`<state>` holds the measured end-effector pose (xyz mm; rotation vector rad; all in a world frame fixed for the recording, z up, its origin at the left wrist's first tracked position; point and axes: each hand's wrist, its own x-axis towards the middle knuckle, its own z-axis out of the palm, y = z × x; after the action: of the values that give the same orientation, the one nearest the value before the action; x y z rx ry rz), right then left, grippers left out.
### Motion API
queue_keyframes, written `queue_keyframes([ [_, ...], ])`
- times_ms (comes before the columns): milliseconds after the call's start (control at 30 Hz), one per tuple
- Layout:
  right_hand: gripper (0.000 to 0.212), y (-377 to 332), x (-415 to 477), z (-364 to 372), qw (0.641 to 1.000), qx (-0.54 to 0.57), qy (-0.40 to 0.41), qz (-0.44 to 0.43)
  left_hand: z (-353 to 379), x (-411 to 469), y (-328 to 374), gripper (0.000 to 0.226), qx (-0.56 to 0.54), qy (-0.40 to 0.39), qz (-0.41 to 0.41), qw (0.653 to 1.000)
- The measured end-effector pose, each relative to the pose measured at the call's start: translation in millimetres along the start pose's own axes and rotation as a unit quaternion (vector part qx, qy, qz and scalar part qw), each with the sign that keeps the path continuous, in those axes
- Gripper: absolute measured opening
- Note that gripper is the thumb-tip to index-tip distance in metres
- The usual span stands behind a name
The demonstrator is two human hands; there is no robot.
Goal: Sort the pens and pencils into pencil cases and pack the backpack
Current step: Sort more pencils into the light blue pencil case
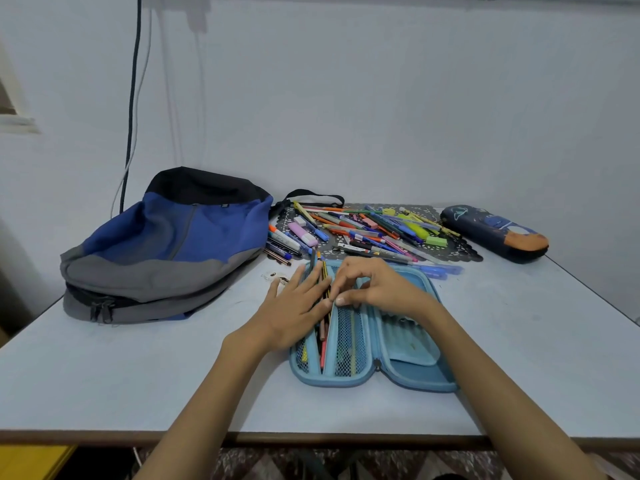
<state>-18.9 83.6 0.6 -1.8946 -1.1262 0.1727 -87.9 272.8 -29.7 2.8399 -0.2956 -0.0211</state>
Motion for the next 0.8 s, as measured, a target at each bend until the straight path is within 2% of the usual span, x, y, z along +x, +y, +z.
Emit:
queue_keyframes([
  [100, 0.008, 2.3, -0.5, -0.5, 1.0, 0.005, 0.005, 0.003, -2.2, -3.4, 1.4, 0.053, -0.015, -0.015, 0.0, 1.0],
  [200, 0.008, 3.1, -0.5, -0.3, 1.0, 0.015, 0.006, 0.006, -11.5, -9.3, -0.3, 0.055, -0.043, 0.003, 0.01, 0.999],
  [333, 0.008, 3.0, 0.3, 0.0, 1.0, 0.011, 0.007, 0.001, -21.5, -10.5, 2.5, 0.065, -0.061, 0.069, 0.025, 0.995],
  [467, 0.01, 5.4, -0.1, 0.0, 1.0, 0.008, 0.006, 0.0, -16.9, 3.0, -0.2, 0.047, -0.094, 0.173, 0.042, 0.98],
  [500, 0.01, 5.5, -0.1, 0.0, 1.0, 0.009, 0.006, 0.001, -16.1, 6.0, 0.3, 0.048, -0.079, 0.168, 0.031, 0.982],
  [633, 0.011, 6.4, -0.2, -0.2, 1.0, 0.005, 0.008, 0.001, -11.5, 11.6, 3.9, 0.05, 0.014, 0.047, -0.013, 0.999],
  [800, 0.01, 4.9, 0.1, 0.5, 1.0, -0.009, 0.012, 0.003, -11.0, 10.2, -0.1, 0.042, 0.006, 0.071, -0.014, 0.997],
])
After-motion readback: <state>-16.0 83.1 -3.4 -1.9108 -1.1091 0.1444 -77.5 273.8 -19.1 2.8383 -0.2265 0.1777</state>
